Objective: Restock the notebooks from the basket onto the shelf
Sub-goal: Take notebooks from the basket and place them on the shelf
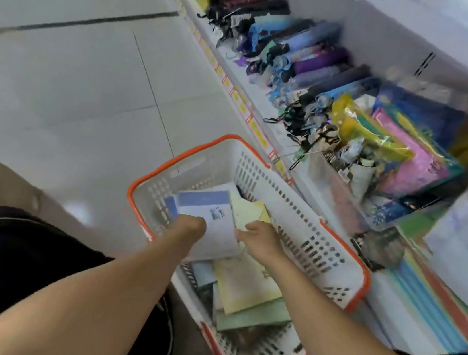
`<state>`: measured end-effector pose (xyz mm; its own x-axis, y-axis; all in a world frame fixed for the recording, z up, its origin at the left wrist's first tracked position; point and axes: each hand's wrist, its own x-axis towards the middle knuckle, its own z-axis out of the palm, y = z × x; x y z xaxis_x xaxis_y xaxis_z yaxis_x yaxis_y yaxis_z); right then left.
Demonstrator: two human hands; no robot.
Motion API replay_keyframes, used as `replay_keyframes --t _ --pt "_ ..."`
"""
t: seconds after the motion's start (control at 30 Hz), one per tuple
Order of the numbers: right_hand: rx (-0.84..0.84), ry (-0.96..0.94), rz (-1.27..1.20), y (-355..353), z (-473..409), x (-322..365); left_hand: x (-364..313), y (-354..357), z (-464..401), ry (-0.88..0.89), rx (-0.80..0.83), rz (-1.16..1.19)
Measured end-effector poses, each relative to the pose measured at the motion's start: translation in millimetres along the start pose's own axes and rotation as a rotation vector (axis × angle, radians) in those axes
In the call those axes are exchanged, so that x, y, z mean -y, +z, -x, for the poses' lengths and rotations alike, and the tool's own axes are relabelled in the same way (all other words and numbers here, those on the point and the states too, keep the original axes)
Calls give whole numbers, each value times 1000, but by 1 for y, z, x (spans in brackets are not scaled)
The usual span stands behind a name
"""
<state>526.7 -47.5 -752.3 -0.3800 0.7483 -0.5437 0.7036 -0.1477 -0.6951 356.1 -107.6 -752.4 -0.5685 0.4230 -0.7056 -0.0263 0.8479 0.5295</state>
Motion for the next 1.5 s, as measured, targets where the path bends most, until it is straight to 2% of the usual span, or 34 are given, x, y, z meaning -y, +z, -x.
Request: replay_keyframes --t 0.1,0.2,0.3,0.4,0.53,0.6,0.7,0.77,0.83,0.93,1.0,1.07,1.13,1.2,1.23,1.33,1.5 --pt "44 91 52 27 -7 -32 20 4 -5 -74 97 101" --pt "-3 126 24 36 -17 -41 28 8 -9 -75 135 191" --pt "14 211 -208 40 -28 -44 31 14 -19 -83 25 130" --pt "-13 287 -331 44 -34 -49 32 15 -24 -67 -100 48" --pt "-97 441 -633 41 -39 -52 27 13 -27 24 -38 156" --pt "-129 492 -664 39 -44 -52 21 3 -27 105 -41 207" --pt "-172 489 -574 42 -50 -45 6 -20 -25 165 -99 250" --pt "-220 469 -453 50 -53 -40 0 -34 -20 110 -46 278" --pt "-224 477 -422 57 -54 -33 2 -42 -13 44 78 310" --pt "-158 500 -549 62 -58 -29 9 -41 -4 -10 202 343" --pt "-131 516 -647 56 -54 -30 11 -38 -2 8 179 352" --pt "-182 452 -629 43 -44 -34 8 -39 -4 62 63 303" --pt "-235 239 -477 28 -32 -39 6 -44 -7 170 -92 108" --pt "-247 76 -453 10 -17 -37 6 -49 -9 301 -215 -65" --pt "-257 24 -462 2 -12 -35 6 -50 -9 341 -244 -75" --pt "-261 -97 -499 -23 -1 -24 0 -50 -2 376 -196 44" --pt "-154 -137 -720 -44 13 4 -20 -37 26 378 52 401"
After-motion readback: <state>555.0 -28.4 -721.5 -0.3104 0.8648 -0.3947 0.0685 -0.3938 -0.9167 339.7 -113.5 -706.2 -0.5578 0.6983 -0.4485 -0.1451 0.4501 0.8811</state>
